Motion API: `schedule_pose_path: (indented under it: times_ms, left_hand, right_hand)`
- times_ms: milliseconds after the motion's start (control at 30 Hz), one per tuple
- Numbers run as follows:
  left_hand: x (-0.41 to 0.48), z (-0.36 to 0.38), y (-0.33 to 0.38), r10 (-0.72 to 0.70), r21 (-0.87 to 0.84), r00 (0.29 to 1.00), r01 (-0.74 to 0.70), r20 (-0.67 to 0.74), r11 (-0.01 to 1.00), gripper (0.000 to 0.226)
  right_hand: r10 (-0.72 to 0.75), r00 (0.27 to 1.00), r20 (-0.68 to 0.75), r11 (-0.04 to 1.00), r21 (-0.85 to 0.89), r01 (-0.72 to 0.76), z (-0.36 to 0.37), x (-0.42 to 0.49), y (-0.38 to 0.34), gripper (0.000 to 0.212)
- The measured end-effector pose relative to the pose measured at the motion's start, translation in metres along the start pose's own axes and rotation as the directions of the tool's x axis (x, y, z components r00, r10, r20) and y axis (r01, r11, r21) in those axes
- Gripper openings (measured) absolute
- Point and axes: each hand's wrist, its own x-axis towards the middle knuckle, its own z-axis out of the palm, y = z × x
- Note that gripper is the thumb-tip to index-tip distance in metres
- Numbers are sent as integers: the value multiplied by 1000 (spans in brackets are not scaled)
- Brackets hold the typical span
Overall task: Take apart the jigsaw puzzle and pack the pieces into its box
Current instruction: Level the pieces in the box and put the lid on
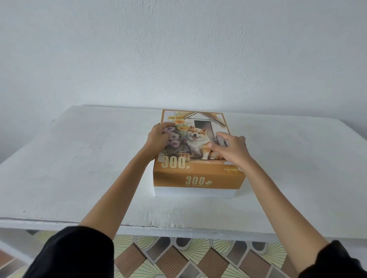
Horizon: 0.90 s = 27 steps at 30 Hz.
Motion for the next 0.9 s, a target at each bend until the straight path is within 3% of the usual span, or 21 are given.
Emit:
schedule_pose_path:
  times_ms: [367, 633, 900]
  left_hand:
    - [-10, -2, 8, -4, -95, 1000, 2, -17, 995, 42]
    - [-6, 2, 0, 18, 34, 999, -16, -37, 999, 37]
    - [-13, 1, 13, -51, -185, 998, 44, -33, 982, 41]
  right_hand:
    - [-27, 1000, -3, 999, 32, 27, -5, -5, -4, 59]
    - [-1, 998, 67, 1000, 1, 0, -4, -6, 5, 58]
    - [-49, 999, -9, 999, 5, 49, -1, -8, 0, 50]
